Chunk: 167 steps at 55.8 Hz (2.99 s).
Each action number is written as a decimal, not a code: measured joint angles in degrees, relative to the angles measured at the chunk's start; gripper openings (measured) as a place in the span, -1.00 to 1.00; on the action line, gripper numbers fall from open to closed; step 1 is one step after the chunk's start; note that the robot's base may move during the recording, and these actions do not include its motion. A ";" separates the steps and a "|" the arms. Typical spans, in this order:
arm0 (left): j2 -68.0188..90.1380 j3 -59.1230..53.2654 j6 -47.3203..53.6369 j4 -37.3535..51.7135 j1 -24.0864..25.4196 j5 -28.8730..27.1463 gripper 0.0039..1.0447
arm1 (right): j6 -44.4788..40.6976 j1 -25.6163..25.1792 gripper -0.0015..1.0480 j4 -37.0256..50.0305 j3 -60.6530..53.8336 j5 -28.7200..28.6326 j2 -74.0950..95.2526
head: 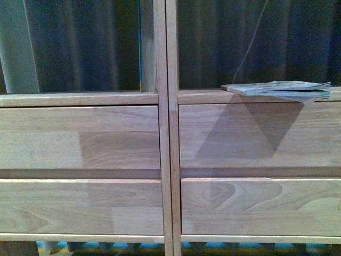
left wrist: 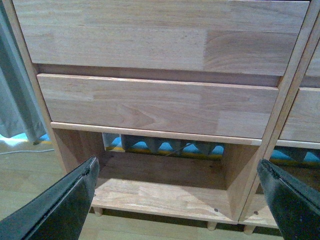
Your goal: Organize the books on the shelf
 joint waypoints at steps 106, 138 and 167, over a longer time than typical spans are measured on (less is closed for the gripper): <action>0.00 0.00 0.00 0.00 0.02 -0.02 0.86 | 40.83 8.76 -0.83 2.25 50.34 26.95 58.51; 25.90 6.32 -6.75 22.34 21.79 29.16 0.86 | 41.70 2.99 -0.86 14.58 33.29 12.61 39.41; 80.87 53.72 -37.05 34.32 13.35 44.11 0.86 | 27.45 6.29 -0.86 22.49 30.23 1.44 31.89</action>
